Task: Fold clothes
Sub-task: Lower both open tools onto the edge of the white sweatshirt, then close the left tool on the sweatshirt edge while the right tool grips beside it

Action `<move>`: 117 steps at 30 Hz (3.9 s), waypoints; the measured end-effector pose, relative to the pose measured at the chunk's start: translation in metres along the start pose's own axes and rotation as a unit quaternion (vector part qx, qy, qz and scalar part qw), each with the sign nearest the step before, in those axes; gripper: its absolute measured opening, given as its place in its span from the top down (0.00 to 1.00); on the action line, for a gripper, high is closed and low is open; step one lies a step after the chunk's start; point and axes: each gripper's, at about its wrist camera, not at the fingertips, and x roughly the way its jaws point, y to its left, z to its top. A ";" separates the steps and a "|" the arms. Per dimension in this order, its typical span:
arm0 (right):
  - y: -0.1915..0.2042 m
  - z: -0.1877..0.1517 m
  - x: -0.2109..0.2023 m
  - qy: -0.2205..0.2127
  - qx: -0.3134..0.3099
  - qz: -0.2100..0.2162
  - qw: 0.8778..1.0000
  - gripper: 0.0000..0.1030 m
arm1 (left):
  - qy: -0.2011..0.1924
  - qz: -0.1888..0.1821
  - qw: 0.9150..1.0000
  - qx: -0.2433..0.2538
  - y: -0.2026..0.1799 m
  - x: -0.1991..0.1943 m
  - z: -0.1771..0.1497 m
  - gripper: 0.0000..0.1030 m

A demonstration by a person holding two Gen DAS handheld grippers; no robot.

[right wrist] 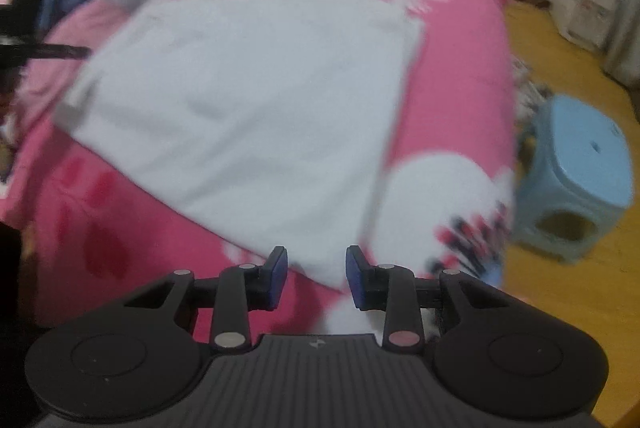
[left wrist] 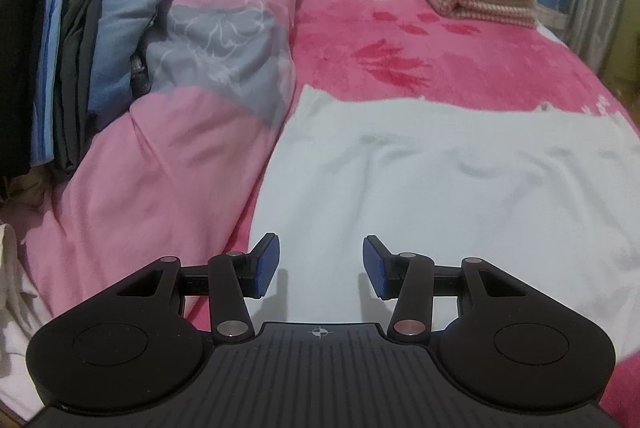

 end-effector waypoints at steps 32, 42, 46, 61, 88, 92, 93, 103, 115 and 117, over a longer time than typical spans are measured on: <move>0.150 0.223 0.127 0.040 0.018 0.213 0.976 0.29 | 0.080 -0.052 0.985 -0.146 0.029 0.004 -0.059 0.44; 0.160 0.206 0.187 0.038 0.021 0.162 0.986 0.25 | 0.079 -0.028 0.991 -0.101 0.013 0.009 -0.062 0.41; 0.159 0.204 0.187 0.033 0.026 0.175 0.984 0.17 | 0.074 -0.018 0.994 -0.084 0.007 0.010 -0.064 0.38; 0.181 0.199 0.191 0.026 -0.016 0.157 0.987 0.00 | 0.079 -0.002 0.995 -0.060 -0.001 0.011 -0.067 0.34; 0.186 0.191 0.188 0.012 -0.027 0.147 0.989 0.00 | 0.021 -0.053 0.988 -0.141 0.055 0.018 -0.072 0.49; 0.187 0.191 0.189 0.012 -0.025 0.146 0.989 0.00 | 0.028 -0.066 0.986 -0.150 0.060 0.017 -0.080 0.49; 0.188 0.191 0.189 0.012 -0.025 0.146 0.989 0.00 | 0.028 -0.067 0.986 -0.150 0.060 0.018 -0.080 0.49; 0.193 0.188 0.185 0.006 -0.061 0.135 0.989 0.00 | 0.026 -0.084 0.977 -0.192 0.067 0.010 -0.077 0.87; 0.271 0.142 0.140 -0.090 -0.330 0.165 0.925 0.05 | 0.038 -0.129 0.949 -0.284 0.079 0.000 -0.062 0.89; 0.289 0.131 0.139 -0.112 -0.376 0.152 0.907 0.05 | 0.040 -0.143 0.944 -0.296 0.080 -0.001 -0.059 0.89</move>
